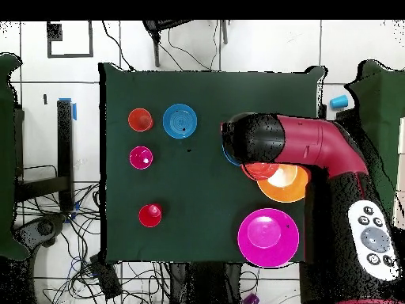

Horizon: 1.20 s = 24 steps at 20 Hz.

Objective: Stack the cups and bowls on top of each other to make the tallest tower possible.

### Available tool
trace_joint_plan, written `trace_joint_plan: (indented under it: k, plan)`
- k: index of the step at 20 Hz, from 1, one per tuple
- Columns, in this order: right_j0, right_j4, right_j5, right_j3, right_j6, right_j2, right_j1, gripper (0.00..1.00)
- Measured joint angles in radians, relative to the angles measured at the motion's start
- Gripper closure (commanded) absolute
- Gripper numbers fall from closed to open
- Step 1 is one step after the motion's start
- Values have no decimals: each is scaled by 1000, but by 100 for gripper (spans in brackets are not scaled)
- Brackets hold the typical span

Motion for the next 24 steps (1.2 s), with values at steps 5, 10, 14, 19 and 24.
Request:
trace_joint_plan:
  k: [5, 10, 14, 19, 24]
  plan:
    - [0, 0, 0, 0, 0, 0, 12, 0]
    - [0, 0, 0, 0, 0, 0, 17, 0]
    - [-1, 0, 0, 0, 0, 1, 17, 0]
    - [-5, 0, 0, 0, 0, 5, 17, 0]
    - [-20, 0, 0, 0, 0, 13, 17, 0]
